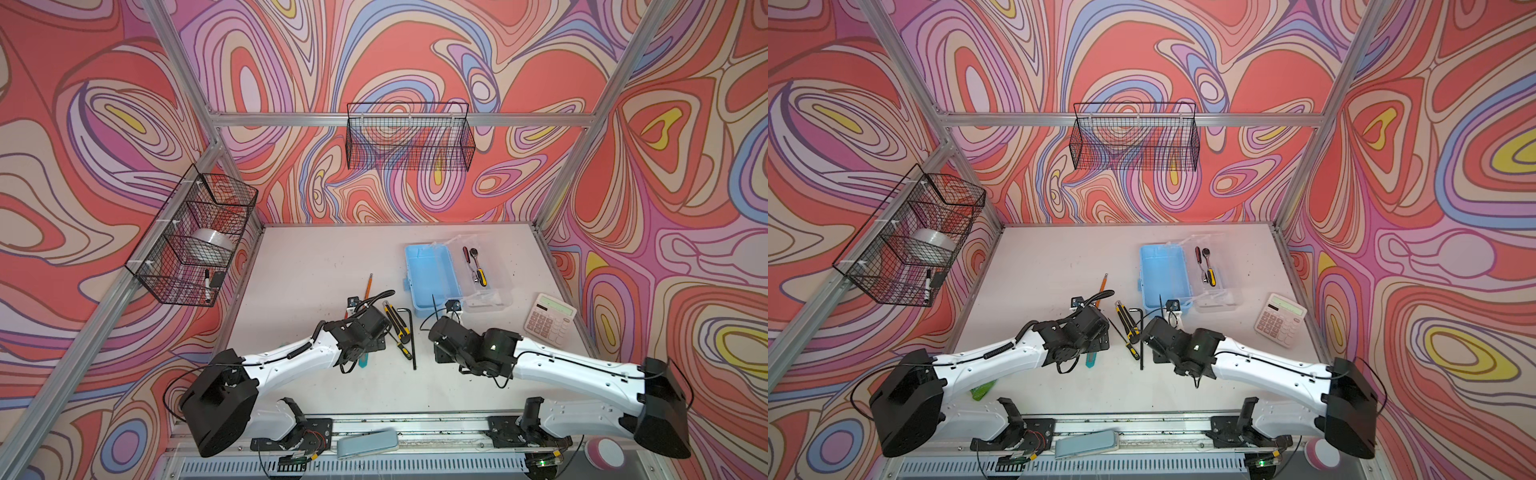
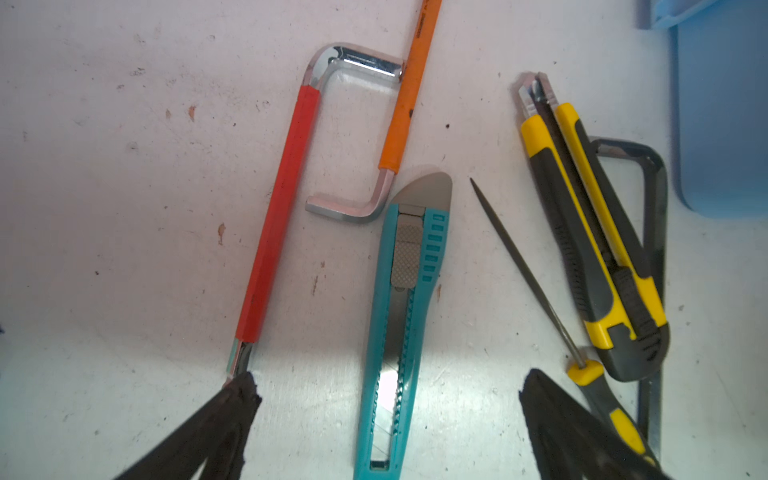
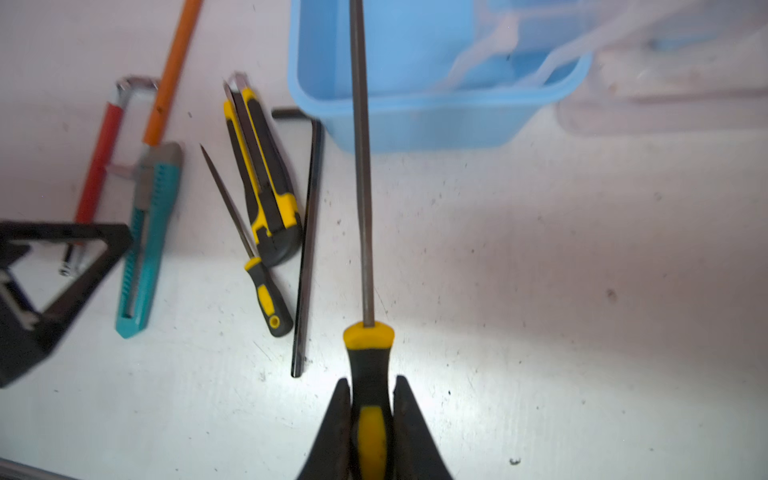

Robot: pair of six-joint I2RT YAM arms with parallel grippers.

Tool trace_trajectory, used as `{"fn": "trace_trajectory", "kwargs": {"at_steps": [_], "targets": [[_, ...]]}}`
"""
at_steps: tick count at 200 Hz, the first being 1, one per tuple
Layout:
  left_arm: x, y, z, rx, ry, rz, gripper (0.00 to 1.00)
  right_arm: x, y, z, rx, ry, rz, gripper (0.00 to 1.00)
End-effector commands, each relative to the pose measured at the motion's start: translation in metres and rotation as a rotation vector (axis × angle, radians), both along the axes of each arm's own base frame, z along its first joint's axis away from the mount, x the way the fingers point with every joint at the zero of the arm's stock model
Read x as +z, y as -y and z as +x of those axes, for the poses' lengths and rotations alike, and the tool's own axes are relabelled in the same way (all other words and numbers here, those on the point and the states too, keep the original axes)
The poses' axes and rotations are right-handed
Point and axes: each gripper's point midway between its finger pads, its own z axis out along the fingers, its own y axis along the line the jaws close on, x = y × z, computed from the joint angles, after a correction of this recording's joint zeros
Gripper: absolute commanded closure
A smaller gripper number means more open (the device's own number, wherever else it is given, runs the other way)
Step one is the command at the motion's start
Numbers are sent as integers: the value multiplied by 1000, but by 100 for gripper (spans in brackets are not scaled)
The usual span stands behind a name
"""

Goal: Pack the tool kit
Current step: 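Carry the yellow-handled file into the clear tray and open the right gripper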

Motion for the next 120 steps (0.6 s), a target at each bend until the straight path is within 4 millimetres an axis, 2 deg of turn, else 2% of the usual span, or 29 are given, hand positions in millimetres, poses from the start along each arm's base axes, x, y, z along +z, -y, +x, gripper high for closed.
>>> {"fn": "trace_trajectory", "kwargs": {"at_steps": [1, 29, 48, 90, 120], "targets": [[0, 1, 0, -11, -17, 22, 0, 31, 40, 26, 11, 89, -97, 100], [-1, 9, 1, -42, -30, 8, 0, 65, 80, 65, -21, 153, -116, 100], [-1, 16, 3, -65, -34, -2, 0, 74, 99, 92, -18, 170, -135, 100], [-3, 23, 4, -90, -44, -16, 0, 59, 139, 151, -20, 118, -126, 100], [-4, 26, 4, -101, -45, -27, 0, 50, 149, 176, 67, 91, -155, 100]]}}
